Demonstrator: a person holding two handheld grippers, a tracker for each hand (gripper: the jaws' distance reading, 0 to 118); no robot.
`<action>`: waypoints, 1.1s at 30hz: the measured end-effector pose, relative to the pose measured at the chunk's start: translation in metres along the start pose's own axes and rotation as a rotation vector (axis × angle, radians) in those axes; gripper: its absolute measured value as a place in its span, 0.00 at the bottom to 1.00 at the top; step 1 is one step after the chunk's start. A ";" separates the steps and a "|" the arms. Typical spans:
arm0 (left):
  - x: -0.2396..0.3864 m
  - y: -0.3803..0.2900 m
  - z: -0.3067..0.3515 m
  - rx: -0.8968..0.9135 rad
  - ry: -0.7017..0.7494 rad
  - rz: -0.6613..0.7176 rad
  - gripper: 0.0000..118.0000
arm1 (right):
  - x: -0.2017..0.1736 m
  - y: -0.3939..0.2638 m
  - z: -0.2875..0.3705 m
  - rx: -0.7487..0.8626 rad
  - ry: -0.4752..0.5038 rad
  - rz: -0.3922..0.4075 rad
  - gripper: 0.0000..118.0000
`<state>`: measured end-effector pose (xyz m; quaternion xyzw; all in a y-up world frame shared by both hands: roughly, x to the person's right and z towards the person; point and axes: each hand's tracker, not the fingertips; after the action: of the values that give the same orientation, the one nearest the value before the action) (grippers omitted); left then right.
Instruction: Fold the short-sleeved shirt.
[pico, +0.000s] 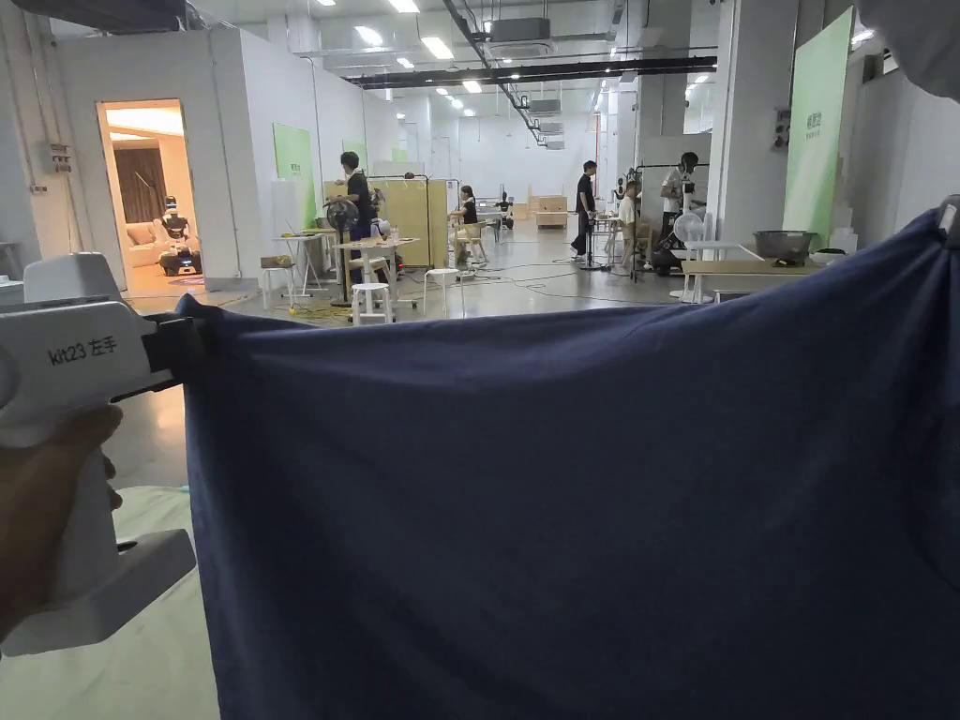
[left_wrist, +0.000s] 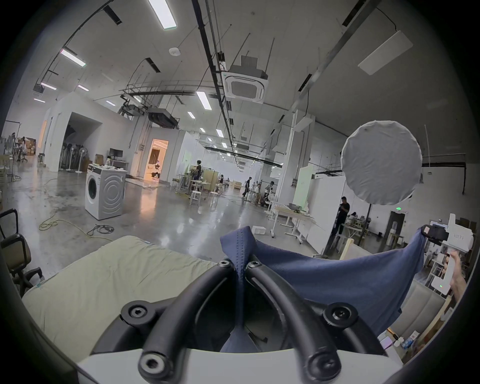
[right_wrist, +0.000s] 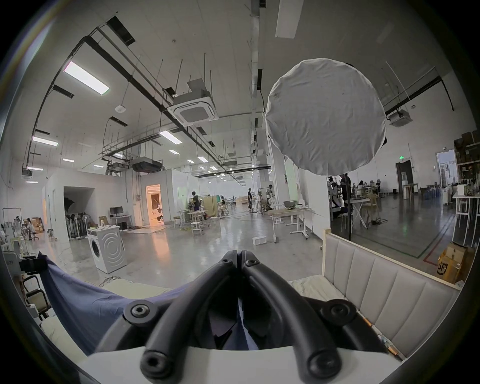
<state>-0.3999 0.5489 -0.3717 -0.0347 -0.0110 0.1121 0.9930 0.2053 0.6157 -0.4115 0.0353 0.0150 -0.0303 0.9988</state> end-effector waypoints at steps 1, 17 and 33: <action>0.000 -0.001 -0.007 -0.004 0.001 -0.003 0.04 | -0.001 -0.002 -0.006 -0.008 -0.004 0.001 0.02; 0.004 -0.004 -0.127 -0.017 0.087 -0.058 0.04 | -0.021 -0.015 -0.122 -0.043 -0.067 0.083 0.02; -0.014 -0.107 -0.169 -0.106 0.070 0.002 0.04 | -0.016 -0.104 -0.151 -0.119 -0.027 0.046 0.02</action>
<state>-0.3848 0.4309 -0.5326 -0.0912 0.0180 0.1110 0.9895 0.1791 0.5238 -0.5684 -0.0242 0.0026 -0.0069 0.9997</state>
